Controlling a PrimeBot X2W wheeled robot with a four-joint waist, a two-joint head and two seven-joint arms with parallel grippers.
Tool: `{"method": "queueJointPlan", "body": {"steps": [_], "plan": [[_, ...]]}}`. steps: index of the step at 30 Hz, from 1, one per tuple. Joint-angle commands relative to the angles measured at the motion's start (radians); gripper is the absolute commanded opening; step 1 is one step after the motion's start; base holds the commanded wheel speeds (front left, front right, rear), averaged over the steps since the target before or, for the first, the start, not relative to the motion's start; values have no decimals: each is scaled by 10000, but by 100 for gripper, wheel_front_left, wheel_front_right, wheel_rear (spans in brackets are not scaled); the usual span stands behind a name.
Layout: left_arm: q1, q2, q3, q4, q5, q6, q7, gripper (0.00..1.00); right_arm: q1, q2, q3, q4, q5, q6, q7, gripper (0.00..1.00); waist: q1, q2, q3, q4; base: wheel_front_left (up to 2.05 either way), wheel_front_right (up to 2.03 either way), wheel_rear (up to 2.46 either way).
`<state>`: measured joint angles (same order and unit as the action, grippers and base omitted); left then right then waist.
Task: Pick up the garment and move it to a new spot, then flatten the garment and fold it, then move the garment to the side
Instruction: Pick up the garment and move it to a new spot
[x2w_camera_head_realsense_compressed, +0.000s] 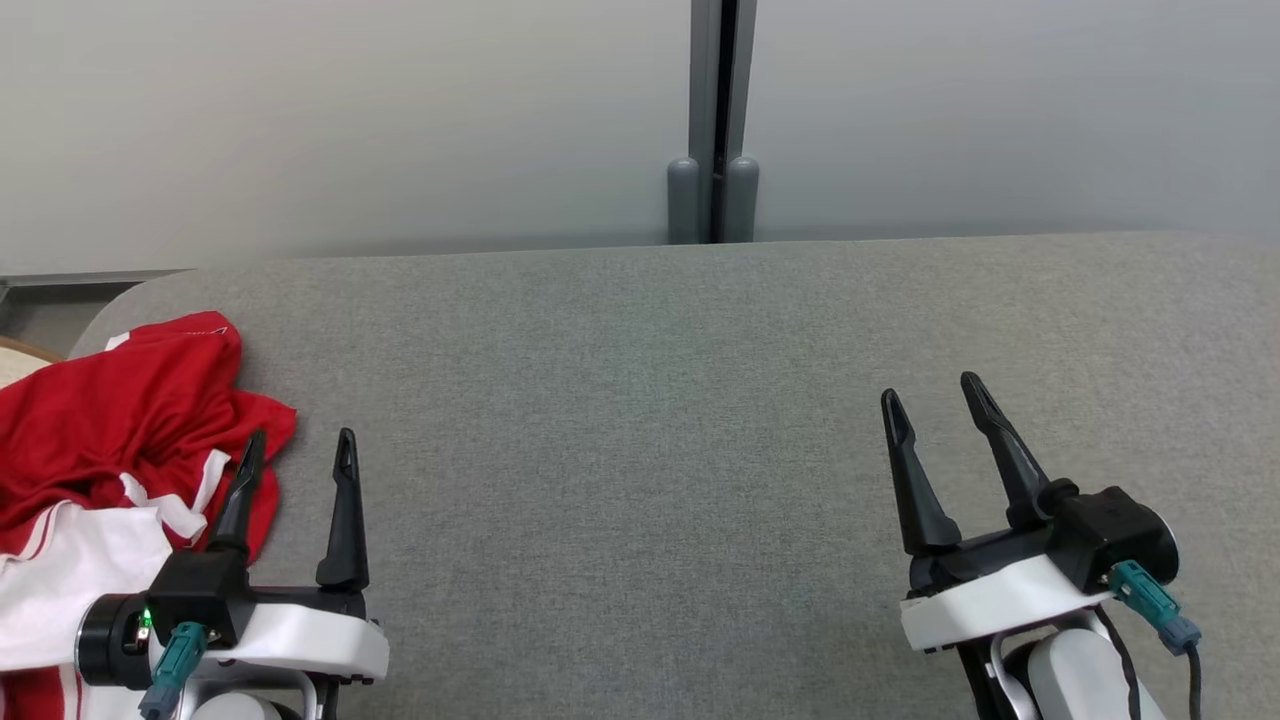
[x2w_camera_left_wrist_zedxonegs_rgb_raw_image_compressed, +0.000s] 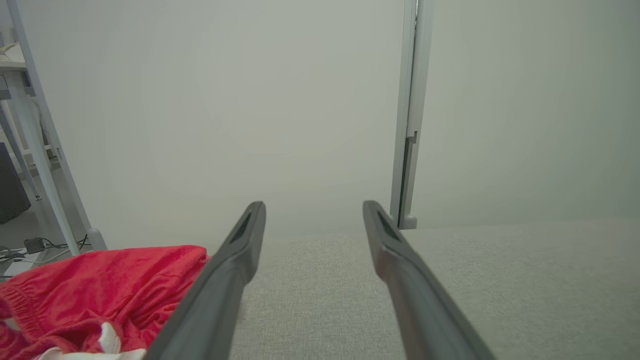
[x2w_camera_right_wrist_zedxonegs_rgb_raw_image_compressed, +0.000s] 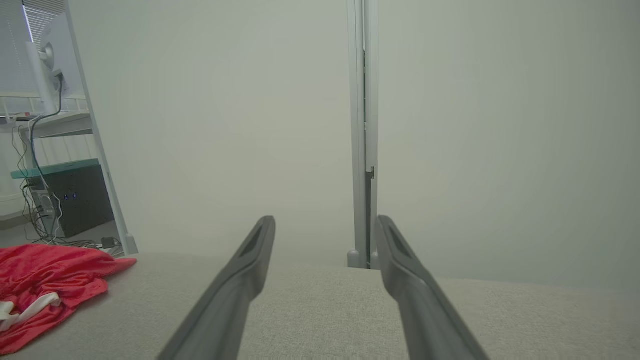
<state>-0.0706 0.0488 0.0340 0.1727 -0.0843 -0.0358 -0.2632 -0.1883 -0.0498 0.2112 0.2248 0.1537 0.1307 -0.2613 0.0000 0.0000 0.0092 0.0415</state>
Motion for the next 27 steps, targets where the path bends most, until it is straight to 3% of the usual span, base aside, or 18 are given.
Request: {"method": "queueJointPlan", "body": {"steps": [1,20,27], "plan": [[-148,37,59,61,-47,-18,-21,100,84,-14,29,67,80,0,-59,100,0,0,15,316,0,0,0],[110,31,640,185,-259,-7,-21,100,194,-17,314,282,303,0,-37,100,0,0,-44,3302,0,0,0],[56,31,765,206,-417,37,-21,100,49,-19,343,249,363,0,-39,100,0,0,48,3982,0,0,0]]}}
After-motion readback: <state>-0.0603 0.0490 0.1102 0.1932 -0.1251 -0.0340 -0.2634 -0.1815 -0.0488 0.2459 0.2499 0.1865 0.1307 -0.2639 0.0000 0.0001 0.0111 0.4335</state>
